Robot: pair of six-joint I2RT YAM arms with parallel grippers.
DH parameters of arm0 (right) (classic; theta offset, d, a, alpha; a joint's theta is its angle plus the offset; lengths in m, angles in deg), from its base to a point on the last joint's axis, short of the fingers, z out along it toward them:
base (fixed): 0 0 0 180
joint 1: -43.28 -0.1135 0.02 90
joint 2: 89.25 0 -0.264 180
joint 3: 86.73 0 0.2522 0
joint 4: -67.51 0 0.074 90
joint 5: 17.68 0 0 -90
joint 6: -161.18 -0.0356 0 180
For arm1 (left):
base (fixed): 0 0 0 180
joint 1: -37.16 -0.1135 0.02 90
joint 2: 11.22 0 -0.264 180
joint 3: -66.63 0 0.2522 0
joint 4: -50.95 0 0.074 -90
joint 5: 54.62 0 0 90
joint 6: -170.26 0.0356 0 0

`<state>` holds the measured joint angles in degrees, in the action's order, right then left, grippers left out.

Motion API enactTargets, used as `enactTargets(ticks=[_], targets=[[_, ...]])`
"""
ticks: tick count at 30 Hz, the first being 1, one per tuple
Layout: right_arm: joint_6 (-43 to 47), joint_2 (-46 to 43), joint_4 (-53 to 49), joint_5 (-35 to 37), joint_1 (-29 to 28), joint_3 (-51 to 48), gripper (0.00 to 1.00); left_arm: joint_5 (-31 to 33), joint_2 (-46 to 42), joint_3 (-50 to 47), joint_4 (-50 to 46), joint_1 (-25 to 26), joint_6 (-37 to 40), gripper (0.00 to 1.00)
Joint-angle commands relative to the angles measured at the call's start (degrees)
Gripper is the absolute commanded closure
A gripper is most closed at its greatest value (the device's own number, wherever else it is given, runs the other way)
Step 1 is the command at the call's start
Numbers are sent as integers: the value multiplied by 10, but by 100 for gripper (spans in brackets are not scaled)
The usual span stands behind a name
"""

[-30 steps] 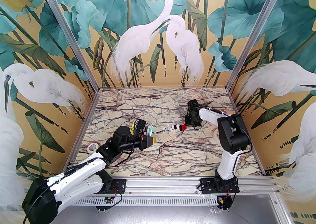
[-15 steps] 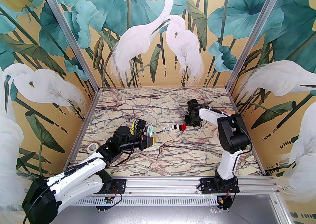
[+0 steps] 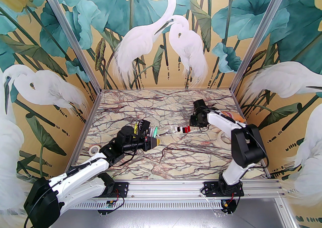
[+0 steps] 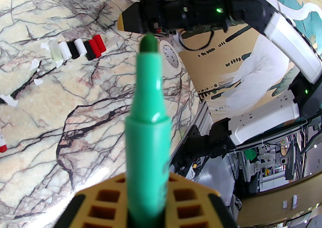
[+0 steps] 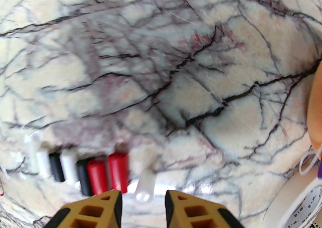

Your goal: Open the pen caps

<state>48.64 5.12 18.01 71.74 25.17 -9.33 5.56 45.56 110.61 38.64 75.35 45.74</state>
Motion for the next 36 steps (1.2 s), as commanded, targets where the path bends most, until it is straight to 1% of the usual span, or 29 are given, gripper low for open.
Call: enactTargets(ticks=[1,3,5,8,11,13,18,21,24,31,36], targets=[[-24,-27,21,13,-13,-45,62,-2,15,16,4,-4,2,87],[-27,-38,32,17,-16,-63,62,9,20,20,8,-4,-3,86],[-33,-49,33,42,-20,-78,62,20,16,11,26,-4,-13,86],[-36,-68,40,61,-22,-99,62,35,5,11,17,-4,-14,86],[-31,-69,58,48,-22,-104,62,44,-6,11,7,-4,-8,86],[-30,-55,67,33,-22,-99,62,39,-5,14,6,-4,-6,86],[-37,-26,107,23,-22,-94,62,27,-2,29,-1,-4,0,86],[-42,-4,101,37,-23,-82,62,15,-4,30,3,-4,1,86],[-42,7,110,32,-22,-84,62,13,-4,24,10,-4,2,86],[-32,17,117,44,-23,-84,62,4,9,6,50,-3,-12,86],[-23,29,116,51,-23,-69,64,4,11,4,50,-3,-11,86]])
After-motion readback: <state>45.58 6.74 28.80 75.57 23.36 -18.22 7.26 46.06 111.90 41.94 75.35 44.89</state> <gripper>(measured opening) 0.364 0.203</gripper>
